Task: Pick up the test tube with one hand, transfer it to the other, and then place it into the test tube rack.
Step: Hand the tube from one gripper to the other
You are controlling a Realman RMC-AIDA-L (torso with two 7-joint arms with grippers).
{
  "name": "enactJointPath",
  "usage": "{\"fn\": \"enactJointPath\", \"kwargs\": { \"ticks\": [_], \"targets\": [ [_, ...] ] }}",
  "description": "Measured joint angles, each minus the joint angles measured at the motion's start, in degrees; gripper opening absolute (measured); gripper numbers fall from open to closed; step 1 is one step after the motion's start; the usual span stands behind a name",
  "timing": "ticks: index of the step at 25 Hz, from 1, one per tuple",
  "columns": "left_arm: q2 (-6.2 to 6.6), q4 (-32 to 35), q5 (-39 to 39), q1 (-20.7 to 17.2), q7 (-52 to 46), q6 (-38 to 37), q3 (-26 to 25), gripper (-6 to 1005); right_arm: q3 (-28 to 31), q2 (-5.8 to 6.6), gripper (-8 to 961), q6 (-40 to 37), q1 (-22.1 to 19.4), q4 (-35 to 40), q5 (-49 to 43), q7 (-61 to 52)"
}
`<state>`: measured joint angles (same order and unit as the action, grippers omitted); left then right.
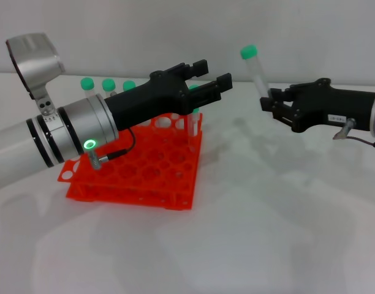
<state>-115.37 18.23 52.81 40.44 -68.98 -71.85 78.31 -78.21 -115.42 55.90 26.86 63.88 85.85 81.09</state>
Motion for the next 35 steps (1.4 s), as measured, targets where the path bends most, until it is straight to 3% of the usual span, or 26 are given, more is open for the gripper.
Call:
{"fn": "enactJointPath", "kwargs": {
  "ticks": [35],
  "targets": [
    [-0.49,0.1,3.7,0.3,-4.5,2.9,0.1,750,-5.1,-0.34,189,0.1,-0.9,0.3,6.5,4.9]
  ]
}}
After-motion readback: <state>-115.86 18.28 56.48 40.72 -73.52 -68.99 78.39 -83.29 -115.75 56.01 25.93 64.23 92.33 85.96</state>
